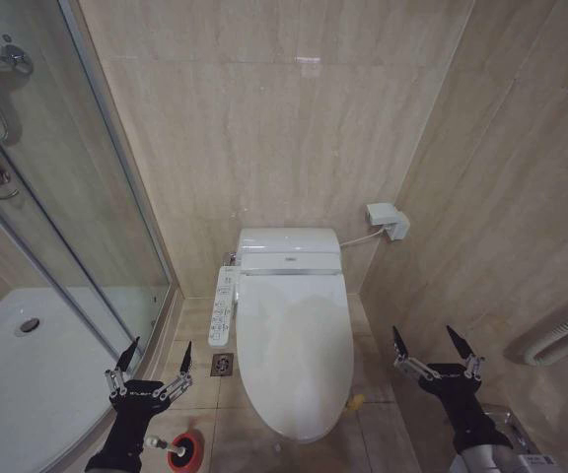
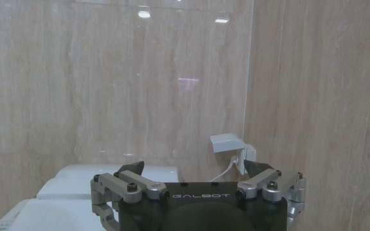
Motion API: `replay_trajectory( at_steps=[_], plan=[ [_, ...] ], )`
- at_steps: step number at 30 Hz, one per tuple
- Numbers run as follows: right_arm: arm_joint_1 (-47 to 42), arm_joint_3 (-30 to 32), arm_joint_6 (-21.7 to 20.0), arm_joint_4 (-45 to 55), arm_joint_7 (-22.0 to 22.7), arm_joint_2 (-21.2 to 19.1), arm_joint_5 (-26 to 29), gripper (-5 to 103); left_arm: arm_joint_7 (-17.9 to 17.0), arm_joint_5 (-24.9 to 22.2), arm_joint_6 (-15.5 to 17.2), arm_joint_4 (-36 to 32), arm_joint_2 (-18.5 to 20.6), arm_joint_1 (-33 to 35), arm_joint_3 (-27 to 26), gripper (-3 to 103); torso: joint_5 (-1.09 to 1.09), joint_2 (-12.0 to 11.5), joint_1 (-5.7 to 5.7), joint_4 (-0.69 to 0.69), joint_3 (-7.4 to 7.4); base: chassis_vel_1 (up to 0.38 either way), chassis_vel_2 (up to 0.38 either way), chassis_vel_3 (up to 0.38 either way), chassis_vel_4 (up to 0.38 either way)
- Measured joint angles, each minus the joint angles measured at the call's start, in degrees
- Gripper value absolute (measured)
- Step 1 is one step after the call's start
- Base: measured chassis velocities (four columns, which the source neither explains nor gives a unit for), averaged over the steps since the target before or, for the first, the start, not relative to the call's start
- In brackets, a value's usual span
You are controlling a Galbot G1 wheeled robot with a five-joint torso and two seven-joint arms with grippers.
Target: Open the toilet lid, clean the toilet bowl with a toilet brush, close the toilet lid, and flush.
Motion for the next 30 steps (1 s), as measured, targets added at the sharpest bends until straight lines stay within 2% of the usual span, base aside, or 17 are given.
replay_trajectory(
  at_steps=[30],
  plan=[
    [0.0, 0.0, 0.0, 0.0, 0.0, 0.0, 0.0, 100, 0.0, 0.0, 0.0, 0.0, 0.0, 0.0, 0.0, 99, 0.0, 0.0, 0.0, 0.0, 0.0, 0.0, 0.0, 0.0, 0.0]
  ],
)
